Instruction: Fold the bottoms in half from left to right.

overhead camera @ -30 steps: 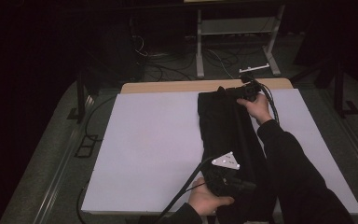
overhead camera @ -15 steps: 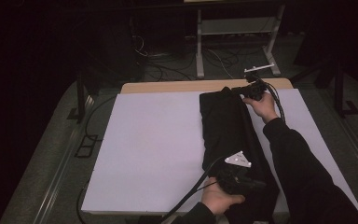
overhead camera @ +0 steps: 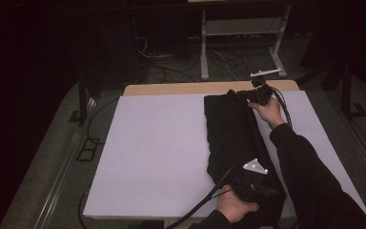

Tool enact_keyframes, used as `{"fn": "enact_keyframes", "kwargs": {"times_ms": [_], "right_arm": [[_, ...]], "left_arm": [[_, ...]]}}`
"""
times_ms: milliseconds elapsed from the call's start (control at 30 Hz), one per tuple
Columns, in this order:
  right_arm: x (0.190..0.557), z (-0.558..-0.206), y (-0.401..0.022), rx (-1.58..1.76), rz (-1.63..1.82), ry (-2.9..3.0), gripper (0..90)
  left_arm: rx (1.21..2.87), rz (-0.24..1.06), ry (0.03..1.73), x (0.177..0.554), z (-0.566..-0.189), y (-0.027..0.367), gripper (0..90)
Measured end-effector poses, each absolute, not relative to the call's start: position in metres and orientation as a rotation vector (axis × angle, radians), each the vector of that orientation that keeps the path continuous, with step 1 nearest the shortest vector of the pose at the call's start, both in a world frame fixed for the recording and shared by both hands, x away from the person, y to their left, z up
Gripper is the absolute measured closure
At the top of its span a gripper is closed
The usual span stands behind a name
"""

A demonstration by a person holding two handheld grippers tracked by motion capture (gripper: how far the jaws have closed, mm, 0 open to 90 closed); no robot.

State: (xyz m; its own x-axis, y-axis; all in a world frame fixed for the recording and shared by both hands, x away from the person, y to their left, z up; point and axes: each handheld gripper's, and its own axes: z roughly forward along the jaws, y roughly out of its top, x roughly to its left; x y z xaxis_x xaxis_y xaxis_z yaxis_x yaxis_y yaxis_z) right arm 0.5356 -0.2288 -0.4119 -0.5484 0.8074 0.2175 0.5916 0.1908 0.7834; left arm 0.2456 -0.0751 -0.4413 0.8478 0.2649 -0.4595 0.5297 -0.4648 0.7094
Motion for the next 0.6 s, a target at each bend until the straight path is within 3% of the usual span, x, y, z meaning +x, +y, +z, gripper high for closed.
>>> {"fn": "enact_keyframes", "kwargs": {"times_ms": [600], "right_arm": [[0.538,-0.438,-0.25,1.404,1.278,2.181,87.3]], "left_arm": [[2.102,-0.415,0.67,0.249,-0.453,-0.098,88.9]]}}
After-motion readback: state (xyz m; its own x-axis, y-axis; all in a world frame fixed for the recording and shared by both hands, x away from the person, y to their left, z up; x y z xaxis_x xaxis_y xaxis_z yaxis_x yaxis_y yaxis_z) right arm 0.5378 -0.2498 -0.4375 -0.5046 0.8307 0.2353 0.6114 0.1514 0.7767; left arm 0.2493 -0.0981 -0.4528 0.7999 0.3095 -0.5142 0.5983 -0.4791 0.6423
